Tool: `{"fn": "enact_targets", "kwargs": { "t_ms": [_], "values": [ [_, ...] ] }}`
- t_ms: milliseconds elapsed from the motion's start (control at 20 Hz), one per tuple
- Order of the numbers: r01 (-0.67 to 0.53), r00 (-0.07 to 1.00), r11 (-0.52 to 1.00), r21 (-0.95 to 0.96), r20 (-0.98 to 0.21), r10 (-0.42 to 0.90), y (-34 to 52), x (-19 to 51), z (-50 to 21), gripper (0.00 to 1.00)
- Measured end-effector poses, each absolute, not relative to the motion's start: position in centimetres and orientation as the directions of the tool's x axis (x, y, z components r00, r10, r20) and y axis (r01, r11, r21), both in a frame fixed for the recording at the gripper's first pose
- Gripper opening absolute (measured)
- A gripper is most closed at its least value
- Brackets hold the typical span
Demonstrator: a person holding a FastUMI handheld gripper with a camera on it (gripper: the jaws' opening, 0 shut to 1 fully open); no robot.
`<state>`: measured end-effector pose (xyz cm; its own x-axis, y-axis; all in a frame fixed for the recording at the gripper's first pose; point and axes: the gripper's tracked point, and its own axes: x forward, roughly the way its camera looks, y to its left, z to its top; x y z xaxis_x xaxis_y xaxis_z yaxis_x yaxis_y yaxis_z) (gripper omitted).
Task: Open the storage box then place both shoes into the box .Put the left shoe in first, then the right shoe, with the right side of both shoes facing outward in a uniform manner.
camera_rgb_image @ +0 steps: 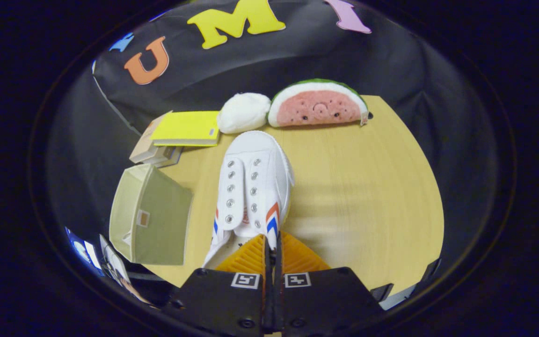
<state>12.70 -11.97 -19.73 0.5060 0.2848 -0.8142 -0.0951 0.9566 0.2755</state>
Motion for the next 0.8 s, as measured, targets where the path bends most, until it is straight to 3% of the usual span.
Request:
{"fn": "enact_targets", "kwargs": {
  "t_ms": [400,800],
  "values": [
    [-0.087,0.663,0.956,0.28,-0.7,0.265,-4.0,10.0,-13.2,0.06],
    [-0.143,0.653,0.943,0.3,-0.687,0.318,8.3,7.3,-12.0,0.06]
  ]
}}
